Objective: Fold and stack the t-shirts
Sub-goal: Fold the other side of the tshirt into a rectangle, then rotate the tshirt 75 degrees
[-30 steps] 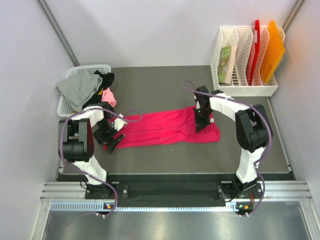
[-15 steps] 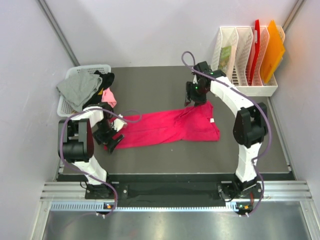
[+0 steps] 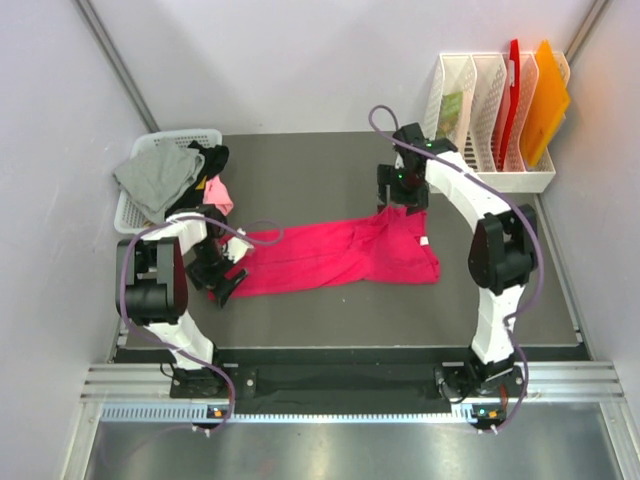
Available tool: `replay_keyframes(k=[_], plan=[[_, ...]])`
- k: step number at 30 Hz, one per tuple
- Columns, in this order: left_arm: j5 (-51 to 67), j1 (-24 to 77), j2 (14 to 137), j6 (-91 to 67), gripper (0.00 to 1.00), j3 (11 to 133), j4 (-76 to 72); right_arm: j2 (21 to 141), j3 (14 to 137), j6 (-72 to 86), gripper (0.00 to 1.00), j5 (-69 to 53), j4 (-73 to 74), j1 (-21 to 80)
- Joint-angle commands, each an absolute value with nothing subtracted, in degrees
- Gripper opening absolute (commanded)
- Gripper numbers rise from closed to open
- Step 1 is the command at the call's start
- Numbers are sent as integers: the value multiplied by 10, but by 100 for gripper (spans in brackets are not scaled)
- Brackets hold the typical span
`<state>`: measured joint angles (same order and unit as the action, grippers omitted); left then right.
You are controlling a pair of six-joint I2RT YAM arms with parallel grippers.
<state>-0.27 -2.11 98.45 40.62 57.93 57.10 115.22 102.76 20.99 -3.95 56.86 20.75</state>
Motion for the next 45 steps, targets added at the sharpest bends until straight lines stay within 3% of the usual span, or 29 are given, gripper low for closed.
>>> replay_keyframes(k=[1, 7, 13, 23, 35, 45], plan=[[13, -25, 980, 410, 99, 601, 588, 1039, 1000, 207, 75, -33, 580, 207], [28, -25, 974, 405, 99, 655, 617, 930, 774, 228, 67, -53, 556, 209], [35, -24, 974, 404, 99, 748, 671, 932, 673, 241, 65, -40, 509, 208], [52, 38, 996, 389, 99, 766, 665, 1020, 719, 240, 59, -16, 474, 207], [18, 75, 1128, 391, 99, 797, 585, 984, 608, 222, 56, 25, 479, 185], [24, 66, 1081, 398, 99, 702, 573, 960, 614, 209, 56, 62, 498, 122]])
